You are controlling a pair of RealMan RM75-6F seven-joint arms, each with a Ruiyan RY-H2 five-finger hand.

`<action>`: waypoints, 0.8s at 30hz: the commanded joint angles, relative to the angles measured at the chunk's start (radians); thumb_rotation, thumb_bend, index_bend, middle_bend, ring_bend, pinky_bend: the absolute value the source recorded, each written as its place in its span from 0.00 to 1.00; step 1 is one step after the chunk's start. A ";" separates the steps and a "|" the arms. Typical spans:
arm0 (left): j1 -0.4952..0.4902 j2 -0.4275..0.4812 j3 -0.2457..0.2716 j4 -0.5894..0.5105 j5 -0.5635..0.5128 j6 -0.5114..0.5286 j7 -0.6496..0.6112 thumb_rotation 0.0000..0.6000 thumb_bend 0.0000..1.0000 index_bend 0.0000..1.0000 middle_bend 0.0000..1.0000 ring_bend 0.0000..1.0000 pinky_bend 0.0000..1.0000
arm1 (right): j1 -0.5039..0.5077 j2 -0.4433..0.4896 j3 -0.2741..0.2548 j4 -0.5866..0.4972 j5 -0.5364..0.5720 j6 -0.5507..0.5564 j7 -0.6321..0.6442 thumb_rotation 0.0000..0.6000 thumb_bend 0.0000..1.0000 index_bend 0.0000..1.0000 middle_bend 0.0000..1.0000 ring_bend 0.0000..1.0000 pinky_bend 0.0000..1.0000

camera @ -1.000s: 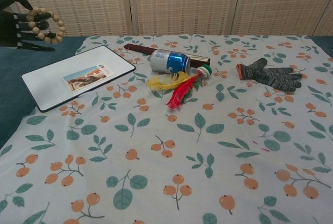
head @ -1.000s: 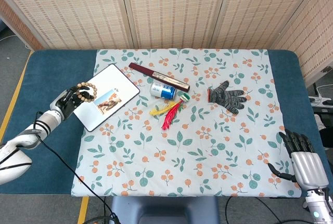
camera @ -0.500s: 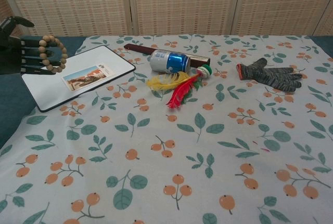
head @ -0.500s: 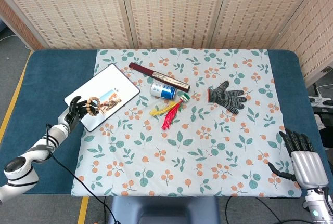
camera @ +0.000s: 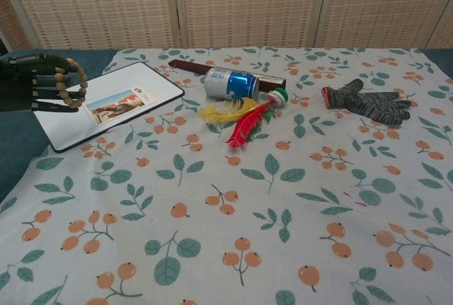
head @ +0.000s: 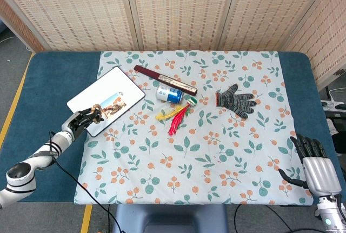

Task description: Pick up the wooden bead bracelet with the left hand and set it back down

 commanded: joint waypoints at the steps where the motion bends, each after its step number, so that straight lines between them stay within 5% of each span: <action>1: -0.006 0.006 0.010 0.001 0.036 0.000 -0.055 0.94 0.49 0.52 0.65 0.39 0.06 | 0.000 0.000 0.000 0.001 0.000 0.001 0.000 0.52 0.20 0.00 0.00 0.00 0.00; 4: -0.006 0.009 0.014 -0.004 0.069 -0.002 -0.095 0.86 0.51 0.53 0.65 0.39 0.05 | 0.000 0.000 -0.001 0.000 0.000 0.000 0.000 0.52 0.20 0.00 0.00 0.00 0.00; 9: 0.003 0.009 0.009 -0.017 0.132 0.001 -0.140 0.36 0.54 0.54 0.65 0.38 0.04 | 0.000 0.000 -0.001 0.000 0.001 0.001 -0.001 0.52 0.20 0.00 0.00 0.00 0.00; 11: 0.008 0.006 0.005 -0.022 0.158 0.003 -0.159 0.24 0.55 0.55 0.65 0.38 0.04 | -0.001 0.001 -0.001 -0.001 0.000 0.002 0.001 0.52 0.20 0.00 0.00 0.00 0.00; 15: 0.012 0.007 0.002 -0.023 0.204 -0.011 -0.188 0.22 0.64 0.55 0.65 0.38 0.04 | -0.003 0.003 0.000 -0.001 -0.001 0.008 0.004 0.52 0.20 0.00 0.00 0.00 0.00; 24: 0.007 0.006 0.008 -0.018 0.281 -0.020 -0.248 0.28 0.64 0.55 0.65 0.37 0.03 | -0.003 0.003 0.001 0.000 -0.002 0.010 0.006 0.52 0.20 0.00 0.00 0.00 0.00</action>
